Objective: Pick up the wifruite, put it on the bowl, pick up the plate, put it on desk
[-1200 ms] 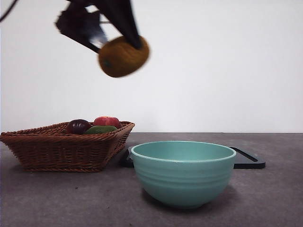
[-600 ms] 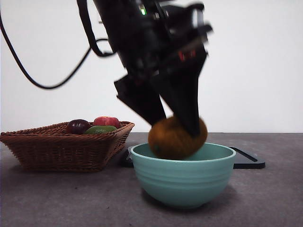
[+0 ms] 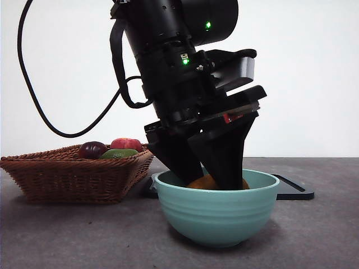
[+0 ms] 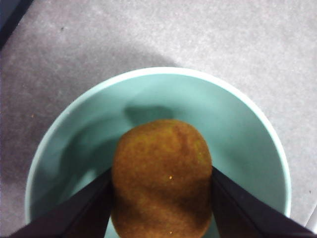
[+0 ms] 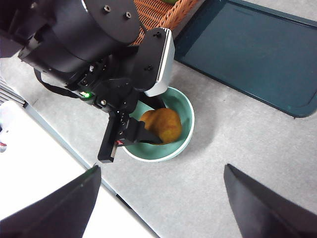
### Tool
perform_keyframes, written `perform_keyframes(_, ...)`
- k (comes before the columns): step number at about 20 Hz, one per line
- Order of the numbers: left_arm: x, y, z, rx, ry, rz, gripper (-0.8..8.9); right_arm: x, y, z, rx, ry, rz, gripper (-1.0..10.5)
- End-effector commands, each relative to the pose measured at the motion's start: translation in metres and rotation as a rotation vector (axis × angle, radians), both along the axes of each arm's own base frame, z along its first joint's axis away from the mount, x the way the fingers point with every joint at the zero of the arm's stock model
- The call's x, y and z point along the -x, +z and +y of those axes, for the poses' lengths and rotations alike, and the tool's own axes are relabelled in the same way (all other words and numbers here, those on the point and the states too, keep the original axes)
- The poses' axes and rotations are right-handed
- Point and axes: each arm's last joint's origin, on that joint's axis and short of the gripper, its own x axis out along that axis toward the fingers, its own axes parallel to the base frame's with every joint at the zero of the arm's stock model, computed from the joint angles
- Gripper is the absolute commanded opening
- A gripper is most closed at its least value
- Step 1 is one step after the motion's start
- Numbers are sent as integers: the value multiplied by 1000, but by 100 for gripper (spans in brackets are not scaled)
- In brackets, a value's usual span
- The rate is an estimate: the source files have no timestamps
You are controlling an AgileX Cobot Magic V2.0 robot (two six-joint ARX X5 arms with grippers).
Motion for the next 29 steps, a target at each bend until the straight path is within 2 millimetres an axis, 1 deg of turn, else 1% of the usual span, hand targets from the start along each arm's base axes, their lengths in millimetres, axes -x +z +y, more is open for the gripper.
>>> perform_keyframes(1,1,-1,-7,-2,-19,-5,328,0,5,1,-7,7,-23,397)
perform_keyframes(2,1,-1,-7,-2,-19,-5,370,0,5,1,-7,7,-23,397)
perform_keyframes(3,1,-1,-7,-1,-17,-3,384,0,5,1,-7,7,-23,397)
perform_keyframes(6,2,0,-8,2,-18,-4,384,0,5,1,-7,7,-23,397)
perform_keyframes(9,2,12,-8,16,-14,-12,384,0,5,1,-7,8,-23,397)
perform_keyframes(12,3,42,-6,76,-11,-54,384,0,5,1,-6,8,-23,397)
perform_keyframes(15,3,82,7,174,14,-122,384,0,5,1,-6,7,-24,397)
perform_keyframes(17,3,109,25,244,68,-162,383,0,5,1,-6,7,-24,397)
perform_keyframes(20,2,146,62,333,158,-227,383,0,5,1,-6,7,-24,397)
perform_keyframes(23,7,173,103,377,236,-268,383,0,5,1,-6,7,-23,397)
perform_keyframes(24,9,179,115,385,251,-268,382,0,5,1,-6,7,-24,397)
perform_keyframes(26,14,182,137,416,262,-238,376,-1,5,1,-5,7,-24,397)
perform_keyframes(27,17,178,147,429,269,-221,376,-1,5,1,-5,7,-24,397)
perform_keyframes(29,26,164,162,423,287,-189,376,-1,5,1,-3,4,-25,397)
